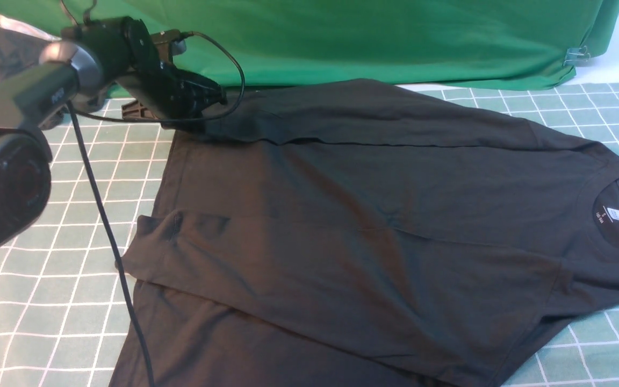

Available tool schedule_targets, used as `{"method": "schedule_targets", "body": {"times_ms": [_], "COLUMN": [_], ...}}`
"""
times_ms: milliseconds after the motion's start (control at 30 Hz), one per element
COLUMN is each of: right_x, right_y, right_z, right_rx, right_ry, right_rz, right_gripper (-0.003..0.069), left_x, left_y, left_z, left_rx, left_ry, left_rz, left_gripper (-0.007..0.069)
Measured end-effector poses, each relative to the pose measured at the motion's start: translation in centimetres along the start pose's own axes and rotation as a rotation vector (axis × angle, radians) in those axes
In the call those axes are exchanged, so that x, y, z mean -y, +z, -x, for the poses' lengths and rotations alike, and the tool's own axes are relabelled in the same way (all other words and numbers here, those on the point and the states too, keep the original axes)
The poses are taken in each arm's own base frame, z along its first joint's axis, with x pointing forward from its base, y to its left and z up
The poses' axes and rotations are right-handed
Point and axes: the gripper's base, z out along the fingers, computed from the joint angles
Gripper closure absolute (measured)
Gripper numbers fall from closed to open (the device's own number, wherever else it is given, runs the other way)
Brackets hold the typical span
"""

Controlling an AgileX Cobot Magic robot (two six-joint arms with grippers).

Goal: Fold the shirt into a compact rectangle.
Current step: 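Grab the top left corner of the dark shirt with the left gripper, then fold the left side of the dark shirt inward over its body with the left gripper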

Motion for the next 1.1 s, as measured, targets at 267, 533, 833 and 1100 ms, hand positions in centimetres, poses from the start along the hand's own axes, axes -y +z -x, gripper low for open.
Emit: {"method": "schedule_targets", "body": {"times_ms": [267, 533, 833, 1100], "right_x": [0.0, 0.0, 0.1, 0.2], "right_y": [0.0, 0.0, 0.0, 0.0], "right_z": [0.0, 0.0, 0.2, 0.2], "right_rx": [0.0, 0.0, 0.016, 0.022], "right_ry": [-0.012, -0.063, -0.073, -0.067], "right_rz": [0.0, 0.0, -0.01, -0.018], "right_gripper": [0.061, 0.0587, 0.0566, 0.0549], "left_x": [1.2, 1.8, 2.2, 2.5], "left_y": [-5.8, -9.4, -12.7, -15.0], "left_z": [1.2, 1.1, 0.7, 0.5], "left_rx": [0.001, -0.046, -0.104, -0.123], "left_ry": [0.056, 0.092, 0.114, 0.14], "left_rz": [-0.021, -0.025, -0.029, -0.03], "left_gripper": [0.0608, 0.0608, 0.0608, 0.0608]}}
